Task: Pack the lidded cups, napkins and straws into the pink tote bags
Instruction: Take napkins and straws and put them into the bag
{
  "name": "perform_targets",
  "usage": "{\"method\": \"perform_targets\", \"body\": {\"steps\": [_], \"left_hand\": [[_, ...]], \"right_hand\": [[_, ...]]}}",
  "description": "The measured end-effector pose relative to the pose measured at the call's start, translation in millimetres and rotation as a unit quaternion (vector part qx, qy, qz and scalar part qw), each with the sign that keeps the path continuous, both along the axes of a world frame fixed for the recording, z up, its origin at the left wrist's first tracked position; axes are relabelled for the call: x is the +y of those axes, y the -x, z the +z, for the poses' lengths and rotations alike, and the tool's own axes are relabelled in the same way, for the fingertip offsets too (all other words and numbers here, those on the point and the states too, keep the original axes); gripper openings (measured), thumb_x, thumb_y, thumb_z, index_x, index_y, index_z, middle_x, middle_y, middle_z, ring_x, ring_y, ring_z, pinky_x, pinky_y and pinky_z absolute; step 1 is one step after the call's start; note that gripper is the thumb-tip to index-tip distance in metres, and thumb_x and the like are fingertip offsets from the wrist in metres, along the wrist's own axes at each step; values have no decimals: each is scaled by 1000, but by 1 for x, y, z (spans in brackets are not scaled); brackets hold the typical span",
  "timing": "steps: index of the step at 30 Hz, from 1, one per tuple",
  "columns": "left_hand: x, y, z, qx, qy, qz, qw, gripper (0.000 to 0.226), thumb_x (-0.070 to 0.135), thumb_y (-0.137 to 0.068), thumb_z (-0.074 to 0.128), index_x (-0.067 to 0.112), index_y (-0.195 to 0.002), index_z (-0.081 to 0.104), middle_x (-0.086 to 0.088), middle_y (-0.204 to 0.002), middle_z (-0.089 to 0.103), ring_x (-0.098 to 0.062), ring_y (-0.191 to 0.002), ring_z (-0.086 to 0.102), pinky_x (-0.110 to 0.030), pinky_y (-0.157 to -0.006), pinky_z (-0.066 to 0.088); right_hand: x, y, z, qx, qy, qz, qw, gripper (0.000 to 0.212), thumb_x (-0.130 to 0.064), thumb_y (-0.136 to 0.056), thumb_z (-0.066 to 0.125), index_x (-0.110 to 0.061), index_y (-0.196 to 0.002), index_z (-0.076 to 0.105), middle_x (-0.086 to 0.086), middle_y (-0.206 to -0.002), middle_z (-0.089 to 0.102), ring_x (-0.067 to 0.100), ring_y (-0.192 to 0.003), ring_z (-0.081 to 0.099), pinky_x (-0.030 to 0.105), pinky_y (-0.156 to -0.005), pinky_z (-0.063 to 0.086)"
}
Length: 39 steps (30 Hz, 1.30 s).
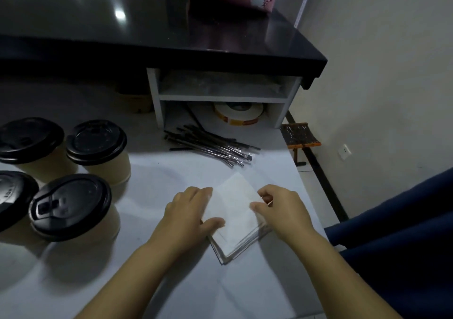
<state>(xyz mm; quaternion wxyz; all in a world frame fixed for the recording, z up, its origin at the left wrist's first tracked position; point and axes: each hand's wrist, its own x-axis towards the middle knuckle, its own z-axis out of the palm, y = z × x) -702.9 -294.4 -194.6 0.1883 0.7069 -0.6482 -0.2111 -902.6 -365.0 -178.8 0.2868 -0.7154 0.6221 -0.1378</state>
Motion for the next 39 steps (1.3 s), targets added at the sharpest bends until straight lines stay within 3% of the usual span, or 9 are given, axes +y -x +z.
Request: {"method": "perform_targets", "body": {"steps": [4,10,14,17,19,22,24,33,39], "left_hand": [[3,1,1,23,22,38,999,68,52,-77,63,26,-134,37,4,-130,40,-21,-118,33,-35,-100,30],[1,-1,14,47,38,43,997,76,51,-77,63,31,-140,25,10,-139,34,-17,-127,24,-34,-101,21],[2,-3,23,85,18,27,996,55,37,-82,64,32,-131,40,15,-108,52,-14,-108,49,-34,-97,35],[3,-5,24,69,32,-7,997,14,20,-84,61,21,-97,59,7,-87,62,-18,-87,57,-32,-78,43],[5,-9,24,65,32,-21,997,4,15,-83,60,18,-84,60,7,-80,60,-14,-79,55,-26,-70,42],[7,-14,24,90,17,-34,995,11,11,-82,64,23,-83,65,16,-79,60,4,-75,54,-8,-66,38],[8,-18,23,96,4,-40,995,13,11,-81,66,24,-84,68,21,-79,60,11,-73,53,-4,-66,36],[11,-19,27,81,-3,-54,995,14,17,-77,69,27,-78,59,16,-67,57,3,-68,53,-13,-61,39],[12,-12,27,84,29,-56,994,13,22,-79,70,32,-80,62,18,-96,51,2,-88,46,-4,-67,35]], "right_hand": [[1,5,4,1,53,14,999,6,-31,-85,65,-26,-87,65,-10,-94,58,13,-82,58,35,-74,52],[5,3,17,-133,-30,65,988,12,-21,-80,72,-20,-70,65,-7,-65,62,3,-56,52,26,-58,47],[9,-1,21,-189,-92,93,973,11,-23,-80,73,-18,-71,69,3,-69,65,8,-54,54,32,-55,52],[6,1,15,-155,-54,42,986,20,-35,-87,63,-21,-73,66,-3,-68,63,8,-58,57,34,-57,53],[0,3,9,-82,-16,21,996,17,-38,-89,59,-23,-83,64,-9,-78,62,11,-70,59,36,-66,55],[-4,1,4,-2,-33,37,999,28,-41,-85,65,-23,-105,60,-9,-90,60,12,-85,59,33,-76,51],[-5,0,3,-6,-50,34,998,29,-39,-80,70,-24,-103,60,-10,-85,59,12,-82,59,32,-75,52],[-5,2,5,-33,-42,27,998,9,-30,-82,70,-26,-88,66,-11,-82,62,7,-75,59,27,-67,52],[2,4,11,-75,8,37,996,15,-25,-84,67,-31,-72,60,-16,-85,58,7,-74,56,32,-62,54]]}}
